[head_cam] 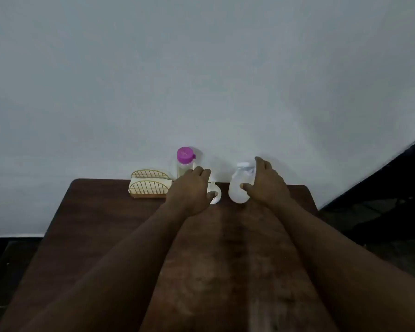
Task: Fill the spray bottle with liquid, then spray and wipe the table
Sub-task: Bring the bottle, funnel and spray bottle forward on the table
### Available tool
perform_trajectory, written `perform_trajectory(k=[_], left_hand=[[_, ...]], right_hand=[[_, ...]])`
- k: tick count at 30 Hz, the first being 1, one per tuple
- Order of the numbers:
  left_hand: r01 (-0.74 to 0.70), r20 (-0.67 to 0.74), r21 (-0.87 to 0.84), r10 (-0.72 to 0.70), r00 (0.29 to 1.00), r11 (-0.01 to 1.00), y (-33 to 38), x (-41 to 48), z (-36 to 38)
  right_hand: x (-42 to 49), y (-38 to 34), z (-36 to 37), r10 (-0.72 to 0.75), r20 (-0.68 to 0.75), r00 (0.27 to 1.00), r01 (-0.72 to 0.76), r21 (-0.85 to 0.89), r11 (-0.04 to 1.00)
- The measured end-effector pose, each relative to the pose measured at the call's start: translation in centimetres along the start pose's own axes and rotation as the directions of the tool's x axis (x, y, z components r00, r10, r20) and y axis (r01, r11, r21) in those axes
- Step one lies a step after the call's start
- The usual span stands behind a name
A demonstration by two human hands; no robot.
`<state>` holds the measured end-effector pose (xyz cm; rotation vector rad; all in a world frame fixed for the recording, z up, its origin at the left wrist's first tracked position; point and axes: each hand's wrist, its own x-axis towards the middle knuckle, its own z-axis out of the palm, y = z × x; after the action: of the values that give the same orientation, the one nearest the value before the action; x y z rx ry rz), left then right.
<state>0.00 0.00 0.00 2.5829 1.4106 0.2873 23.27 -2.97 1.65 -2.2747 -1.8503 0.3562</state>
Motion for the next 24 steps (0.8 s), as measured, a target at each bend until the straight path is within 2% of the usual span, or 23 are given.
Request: perform_trajectory(k=[5, 8, 10, 12, 17, 24], left_hand=[[0.117, 0.031, -0.014, -0.117, 0.993, 0.993, 0.2, 1.0, 2.7], [0.184, 0.082, -0.025, -0.182, 0.980, 0.983, 0.2, 1.9, 4.3], [0.226, 0.105, -0.055, -0.219, 0.970, 0.973, 0.0, 2.4, 5.6], [0.256, 0.105, -0.125, -0.244, 0.964, 0.959, -0.2, 3.0, 7.1], [0.325, 0.115, -0.348, -0.304, 0.946, 0.879, -0.9, 4.4, 9.4], [0.277, 0.065, -0.354, -0.272, 0.960, 0.893, -0.6, 5.0, 10.6]], right_hand=[[2.0, 1.0, 1.8, 0.097, -0.174, 0.980, -0.059, 0.211, 0.976], [3.2, 1.1, 3.0, 0.244, -0.257, 0.935, -0.136, 0.373, 0.918], [3.5, 1.6, 4.1, 0.336, -0.175, 0.925, -0.212, 0.497, 0.842], [3.4, 2.2, 5.3, 0.355, -0.079, 0.931, -0.250, 0.571, 0.782], [3.5, 3.6, 7.9, 0.322, -0.036, 0.946, -0.247, 0.561, 0.790], [3.1, 4.3, 9.5, 0.247, -0.121, 0.961, -0.159, 0.487, 0.859]])
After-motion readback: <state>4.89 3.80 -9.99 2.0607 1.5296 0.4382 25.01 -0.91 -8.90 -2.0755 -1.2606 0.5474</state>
